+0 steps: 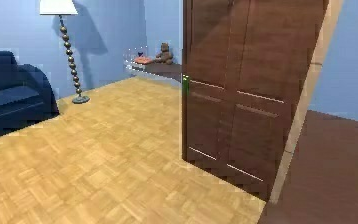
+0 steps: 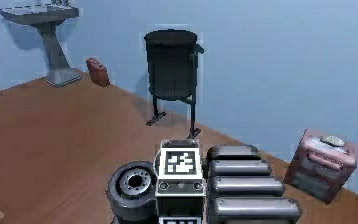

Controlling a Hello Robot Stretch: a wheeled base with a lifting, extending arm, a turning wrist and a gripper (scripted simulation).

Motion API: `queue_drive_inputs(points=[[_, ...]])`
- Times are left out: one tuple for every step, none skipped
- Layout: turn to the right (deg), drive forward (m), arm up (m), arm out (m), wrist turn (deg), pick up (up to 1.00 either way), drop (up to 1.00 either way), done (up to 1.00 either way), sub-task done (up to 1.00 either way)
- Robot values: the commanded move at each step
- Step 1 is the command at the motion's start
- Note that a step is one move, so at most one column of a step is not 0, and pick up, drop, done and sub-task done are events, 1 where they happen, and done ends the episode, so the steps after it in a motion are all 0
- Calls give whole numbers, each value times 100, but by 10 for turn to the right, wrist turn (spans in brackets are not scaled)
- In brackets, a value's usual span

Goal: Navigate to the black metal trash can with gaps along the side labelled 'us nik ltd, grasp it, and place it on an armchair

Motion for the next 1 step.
queue_drive_inputs(points=[[-420,0,0,0,0,0,0,0,0]])
